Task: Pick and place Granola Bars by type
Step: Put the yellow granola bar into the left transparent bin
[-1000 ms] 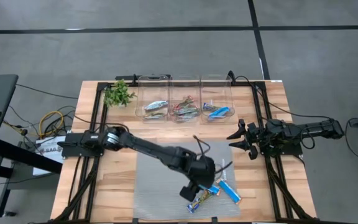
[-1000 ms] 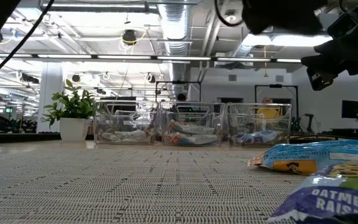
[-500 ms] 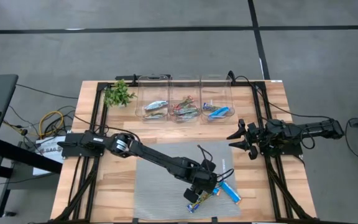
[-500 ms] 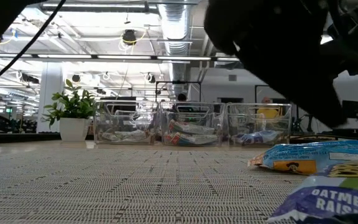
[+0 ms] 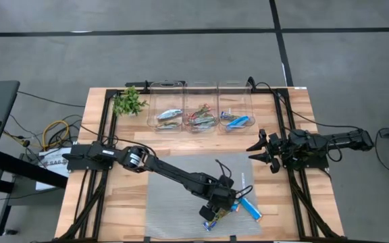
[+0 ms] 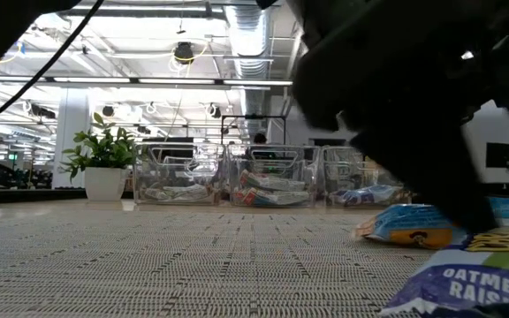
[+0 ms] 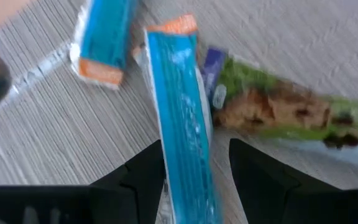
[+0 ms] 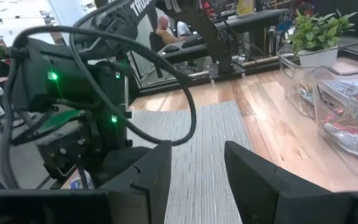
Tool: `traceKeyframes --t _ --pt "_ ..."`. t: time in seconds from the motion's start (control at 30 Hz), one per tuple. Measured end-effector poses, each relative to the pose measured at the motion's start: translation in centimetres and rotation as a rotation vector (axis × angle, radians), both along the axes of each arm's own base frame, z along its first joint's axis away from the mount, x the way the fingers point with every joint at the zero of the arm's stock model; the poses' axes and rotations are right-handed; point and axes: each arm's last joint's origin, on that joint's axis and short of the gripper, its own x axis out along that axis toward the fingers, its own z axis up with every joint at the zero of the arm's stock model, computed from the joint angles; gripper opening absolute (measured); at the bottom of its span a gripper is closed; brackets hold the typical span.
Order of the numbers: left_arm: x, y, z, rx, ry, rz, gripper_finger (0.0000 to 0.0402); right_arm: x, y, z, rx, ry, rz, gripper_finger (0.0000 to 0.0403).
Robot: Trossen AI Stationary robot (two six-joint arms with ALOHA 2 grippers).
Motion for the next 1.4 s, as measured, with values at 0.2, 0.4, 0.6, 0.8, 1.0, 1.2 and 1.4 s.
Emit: traceKeyframes --t 0.2,0.4,0.6,0.8,1.0,1.2,1.4 --pt "0.0 0.5 -0.1 0.014 0.014 0.015 0.0157 0.0 0.0 0.0 0.0 0.004 0.0 0.0143" --pt "0.0 1.0 -0.2 -0.001 0.04 0.064 0.009 0.0 0.0 0.0 0.0 0.004 0.0 0.0143" --pt "0.0 1.2 0.0 -0.033 0.05 0.125 0.0019 0.0 0.0 0.0 0.0 0.003 0.0 0.0141" --pt "1.0 2.4 1.8 -0.154 0.028 0.299 0.0008 0.0 0.0 0.0 0.0 0.003 0.0 0.0144" --pt "2.5 3.9 6.3 -0.31 -0.088 0.306 0.0005 0.0 0.0 0.0 0.0 0.003 0.0 0.0141" --pt "2.1 5.1 12.5 -0.447 -0.266 0.294 0.0003 0.0 0.0 0.0 0.0 0.003 0.0 0.0143" --pt "0.9 6.0 17.0 -0.465 -0.397 0.29 0.0002 0.0 0.0 0.0 0.0 0.003 0.0 0.0142"
